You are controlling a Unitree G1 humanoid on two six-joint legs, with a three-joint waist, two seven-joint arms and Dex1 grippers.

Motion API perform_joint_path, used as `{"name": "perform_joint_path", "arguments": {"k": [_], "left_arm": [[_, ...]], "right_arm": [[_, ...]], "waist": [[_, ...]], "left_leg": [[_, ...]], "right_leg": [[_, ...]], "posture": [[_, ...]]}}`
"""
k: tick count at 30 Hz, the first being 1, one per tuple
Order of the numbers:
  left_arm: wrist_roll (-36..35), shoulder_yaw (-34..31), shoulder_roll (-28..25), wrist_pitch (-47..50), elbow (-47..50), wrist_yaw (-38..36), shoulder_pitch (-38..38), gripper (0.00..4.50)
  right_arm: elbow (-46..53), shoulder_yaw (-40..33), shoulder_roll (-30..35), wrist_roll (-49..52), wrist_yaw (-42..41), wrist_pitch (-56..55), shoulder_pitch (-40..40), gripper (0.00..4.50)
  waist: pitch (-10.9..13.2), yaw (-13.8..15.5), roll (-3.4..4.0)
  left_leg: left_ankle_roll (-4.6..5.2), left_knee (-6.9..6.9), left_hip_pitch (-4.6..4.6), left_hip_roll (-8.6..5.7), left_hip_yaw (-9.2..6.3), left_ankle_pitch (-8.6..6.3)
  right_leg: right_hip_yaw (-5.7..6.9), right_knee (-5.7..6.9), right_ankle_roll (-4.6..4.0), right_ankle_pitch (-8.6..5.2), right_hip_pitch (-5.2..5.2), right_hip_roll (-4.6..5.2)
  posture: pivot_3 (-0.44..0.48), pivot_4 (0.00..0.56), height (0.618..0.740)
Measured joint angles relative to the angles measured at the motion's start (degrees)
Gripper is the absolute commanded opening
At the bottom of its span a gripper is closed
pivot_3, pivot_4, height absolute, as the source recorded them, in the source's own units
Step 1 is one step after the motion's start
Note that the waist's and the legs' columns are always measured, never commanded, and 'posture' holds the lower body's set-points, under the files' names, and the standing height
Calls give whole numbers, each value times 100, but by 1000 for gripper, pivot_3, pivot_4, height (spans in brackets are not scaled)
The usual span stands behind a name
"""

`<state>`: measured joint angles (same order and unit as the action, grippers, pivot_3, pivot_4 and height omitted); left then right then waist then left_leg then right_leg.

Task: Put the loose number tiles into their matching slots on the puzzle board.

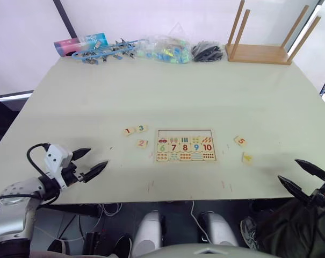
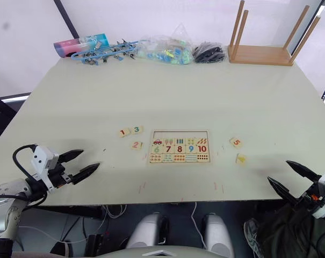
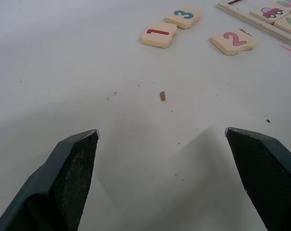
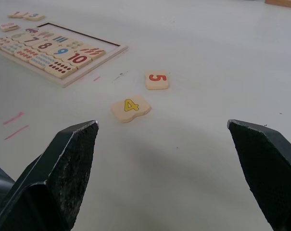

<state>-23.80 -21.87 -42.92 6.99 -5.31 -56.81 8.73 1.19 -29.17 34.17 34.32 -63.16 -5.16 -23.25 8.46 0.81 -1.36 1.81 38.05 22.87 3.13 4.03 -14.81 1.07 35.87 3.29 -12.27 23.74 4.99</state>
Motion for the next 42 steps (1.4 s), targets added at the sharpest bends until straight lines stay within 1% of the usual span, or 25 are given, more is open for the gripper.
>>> {"name": "perform_joint_path", "arguments": {"k": [9,23,30,31,34,36,37,40,42], "left_arm": [[0,0,-106,-63,-279,-298,-102,4477],[1,0,-104,-251,-418,-347,-134,4477],[5,10,-120,-362,-645,-489,-401,4477],[12,30,-165,-376,-725,-555,-507,4477],[175,369,-308,-494,-1226,-928,-1221,4477],[201,456,-330,-525,-1321,-1021,-1356,4477],[235,519,-339,-561,-1440,-1110,-1470,4477],[415,864,-363,-698,-1978,-1418,-2078,4477],[482,974,-366,-769,-2224,-1558,-2365,4477]], "right_arm": [[-2,0,-71,-13,-95,-123,-111,4500],[-108,0,-71,-28,-154,-253,-31,4500],[-105,0,-73,4,-271,-253,-18,4500],[-102,0,-74,31,-306,-254,-30,4500],[-64,-13,-73,284,-726,-278,-67,4500],[-41,-13,-72,321,-834,-302,-67,4500],[-36,-14,-71,356,-935,-329,-64,4500],[-102,-21,-56,501,-1448,-486,-19,4500],[-160,-22,-56,576,-1642,-522,35,4500]], "waist": [[3,-2,4],[4,-1,6],[4,4,5],[4,1,5],[6,15,8],[6,4,8],[6,1,8],[8,2,5],[8,2,5]], "left_leg": [[-4,0,0,0,2,-2],[-6,0,1,1,0,-4],[-6,0,1,0,0,-4],[-6,0,1,1,0,-4],[-5,1,3,-1,-1,-3],[-1,1,2,-1,1,-1],[17,1,3,-1,1,9],[20,1,3,-4,9,11],[20,3,3,-4,12,11]], "right_leg": [[0,-1,2,-1,1,1],[2,-1,1,-1,1,2],[4,-1,1,-1,1,1],[5,-1,1,-1,1,1],[11,-2,2,-1,-1,0],[10,-2,0,0,-2,-1],[10,-2,-10,6,-1,-2],[14,-2,-15,9,-4,-6],[17,-2,-15,10,-7,-7]], "posture": [[0,150,740],[0,150,740],[0,150,740],[0,150,740],[0,150,740],[0,150,740],[0,150,740],[0,150,740],[0,150,740]]}}
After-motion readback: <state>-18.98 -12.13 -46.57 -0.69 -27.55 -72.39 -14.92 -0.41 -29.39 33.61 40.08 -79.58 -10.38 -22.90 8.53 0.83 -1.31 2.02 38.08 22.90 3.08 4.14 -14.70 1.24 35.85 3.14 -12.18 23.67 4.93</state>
